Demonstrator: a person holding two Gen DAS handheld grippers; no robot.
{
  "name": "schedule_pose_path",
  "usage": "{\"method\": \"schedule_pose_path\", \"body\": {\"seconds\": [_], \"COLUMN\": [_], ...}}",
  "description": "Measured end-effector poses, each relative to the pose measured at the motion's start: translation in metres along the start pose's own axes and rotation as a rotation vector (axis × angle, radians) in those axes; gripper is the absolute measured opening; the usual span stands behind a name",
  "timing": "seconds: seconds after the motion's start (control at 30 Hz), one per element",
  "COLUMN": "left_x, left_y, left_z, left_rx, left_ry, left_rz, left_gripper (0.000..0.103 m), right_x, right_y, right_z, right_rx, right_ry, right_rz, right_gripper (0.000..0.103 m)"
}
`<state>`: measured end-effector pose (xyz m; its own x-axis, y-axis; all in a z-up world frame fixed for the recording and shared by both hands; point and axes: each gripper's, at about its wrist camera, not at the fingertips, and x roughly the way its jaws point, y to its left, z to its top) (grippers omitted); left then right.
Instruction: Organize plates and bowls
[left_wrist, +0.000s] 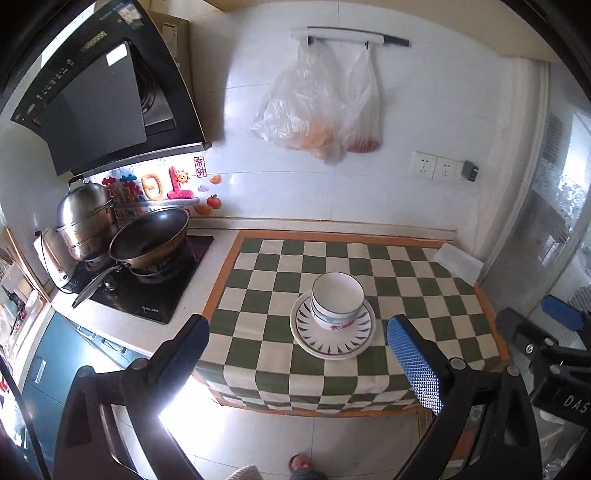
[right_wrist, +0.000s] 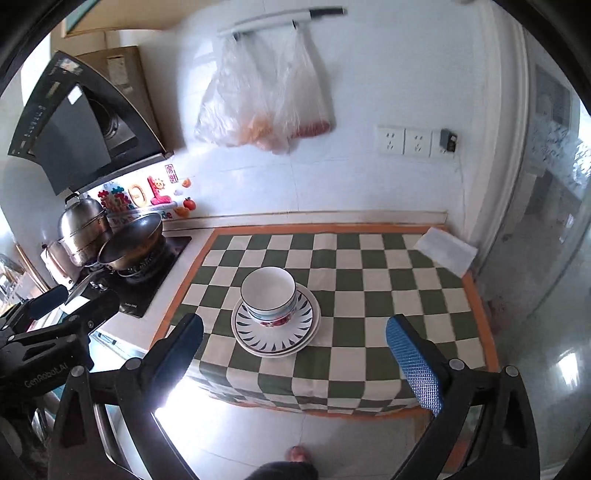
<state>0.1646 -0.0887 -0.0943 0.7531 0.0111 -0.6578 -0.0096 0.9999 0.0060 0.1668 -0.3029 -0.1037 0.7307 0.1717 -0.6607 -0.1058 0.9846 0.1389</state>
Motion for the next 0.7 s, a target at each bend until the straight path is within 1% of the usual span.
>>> {"method": "schedule_pose_path", "body": {"seconds": [0.23, 0.4, 0.5, 0.7], "left_x": [-0.049, -0.074, -0.084, -0.097], "left_y": [0.023, 0.044, 0.053, 0.068], "left_z": [-0.018, -0.026, -0.029, -0.035], "left_rx": [0.006, 0.025, 0.039, 0.025], "left_ry": [-0.045, -0.065, -0.085, -0.098], "left_rz": [-0.009, 0.006, 0.022, 0.022], "left_gripper": [0.099, 0.099, 0.099, 0.099], "right_x": [-0.069, -0.105, -0.121, -0.133], "right_y": [0.029, 0.055, 0.07, 0.088], "right_z": [-0.015, -0.027, -0.035, -0.045], "right_rx": [-0.021, -0.011, -0.013, -0.003], "right_ry": [-0.091, -0.141, -0.168, -0.176], "right_rz": [-0.042, -0.059, -0.071, -0.07], "right_gripper": [0.101, 0.102, 0.102, 0.102]}}
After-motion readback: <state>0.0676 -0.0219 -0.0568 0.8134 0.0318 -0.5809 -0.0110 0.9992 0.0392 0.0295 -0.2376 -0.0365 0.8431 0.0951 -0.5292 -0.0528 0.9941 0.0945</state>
